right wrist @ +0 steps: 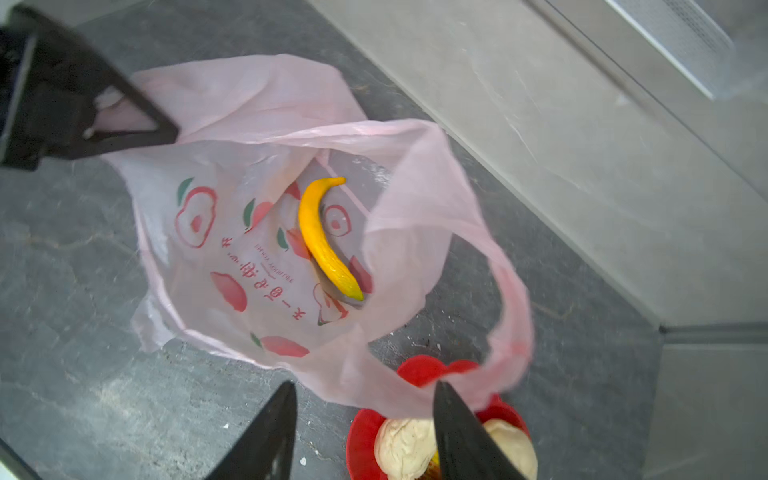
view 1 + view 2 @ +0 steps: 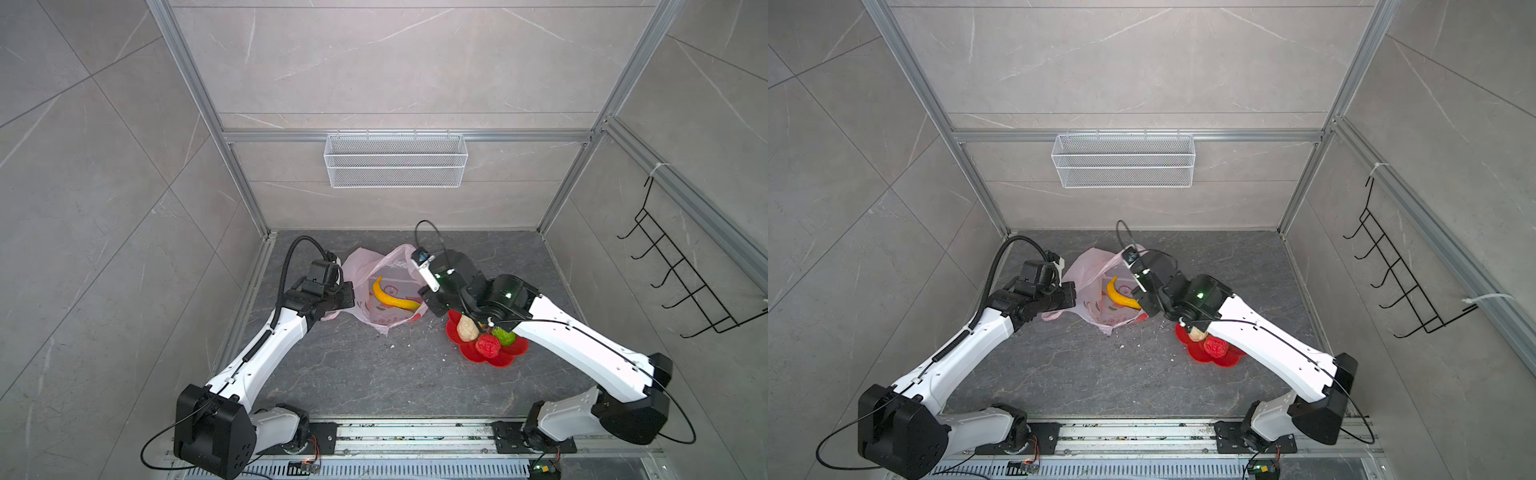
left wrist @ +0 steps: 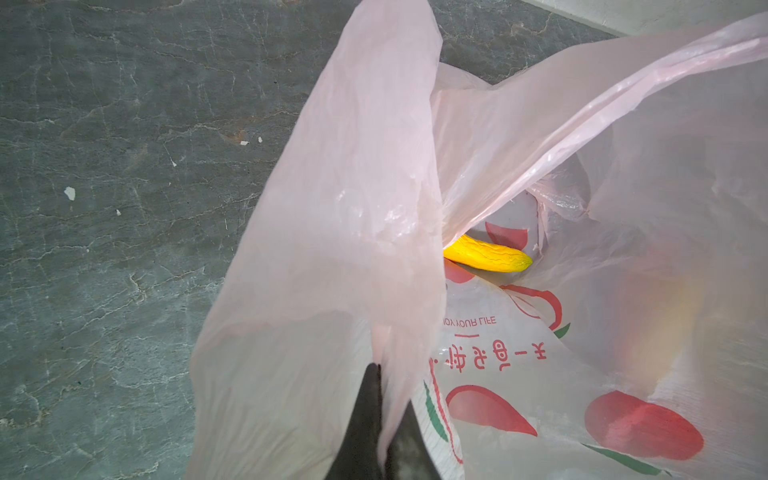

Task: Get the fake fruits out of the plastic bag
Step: 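Move the right gripper over the bag opening held by the left gripper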

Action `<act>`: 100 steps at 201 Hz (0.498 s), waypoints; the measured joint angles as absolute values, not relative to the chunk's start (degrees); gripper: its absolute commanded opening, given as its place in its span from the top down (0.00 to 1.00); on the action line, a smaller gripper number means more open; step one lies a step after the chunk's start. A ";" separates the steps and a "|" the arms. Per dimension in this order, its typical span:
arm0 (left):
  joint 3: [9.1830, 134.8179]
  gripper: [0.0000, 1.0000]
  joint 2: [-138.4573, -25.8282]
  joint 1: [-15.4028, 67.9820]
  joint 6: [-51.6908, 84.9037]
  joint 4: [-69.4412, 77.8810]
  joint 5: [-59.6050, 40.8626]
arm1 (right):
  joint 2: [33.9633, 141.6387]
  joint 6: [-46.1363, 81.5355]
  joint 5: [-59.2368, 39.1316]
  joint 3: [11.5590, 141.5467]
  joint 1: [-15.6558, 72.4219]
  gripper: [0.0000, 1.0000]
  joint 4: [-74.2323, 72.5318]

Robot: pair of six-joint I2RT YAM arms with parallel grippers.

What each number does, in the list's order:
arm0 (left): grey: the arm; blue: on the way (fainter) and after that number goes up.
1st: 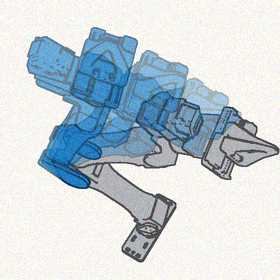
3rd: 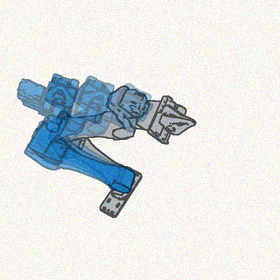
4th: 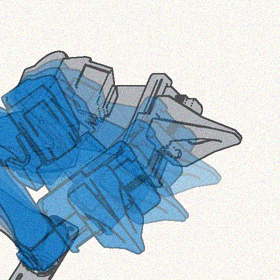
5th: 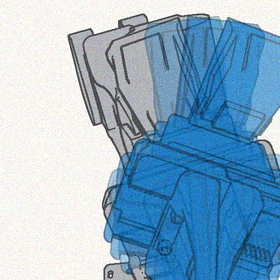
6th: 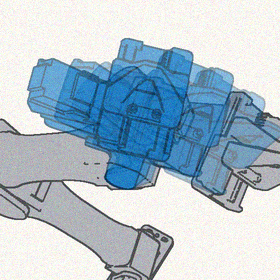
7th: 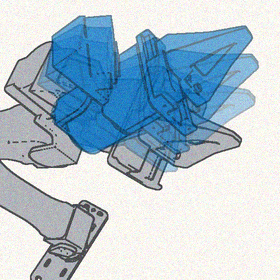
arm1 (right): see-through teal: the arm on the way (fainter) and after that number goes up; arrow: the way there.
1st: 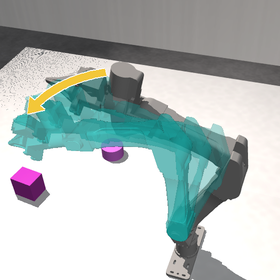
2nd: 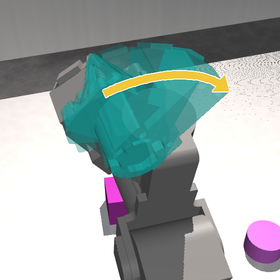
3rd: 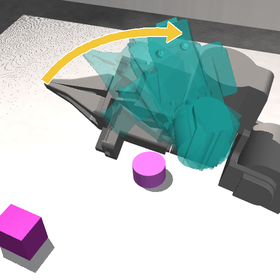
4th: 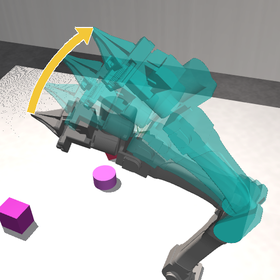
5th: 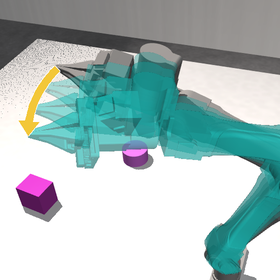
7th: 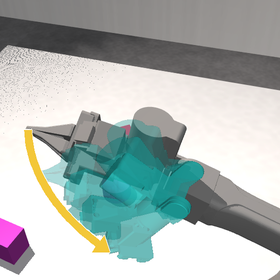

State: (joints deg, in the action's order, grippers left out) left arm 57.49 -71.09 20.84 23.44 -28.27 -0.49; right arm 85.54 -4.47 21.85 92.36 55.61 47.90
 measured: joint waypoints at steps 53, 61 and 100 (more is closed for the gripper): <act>52.86 1.00 -66.92 20.84 23.57 -28.27 -0.56 | 97.38 -12.29 20.10 100.73 58.48 0.69 47.75; 52.01 1.00 -66.30 20.84 23.64 -28.29 -0.56 | 99.02 -12.84 19.68 101.47 58.48 0.70 47.72; 49.45 1.00 -64.03 20.84 24.10 -28.29 -0.58 | 105.25 -15.11 18.57 101.38 58.74 0.72 45.82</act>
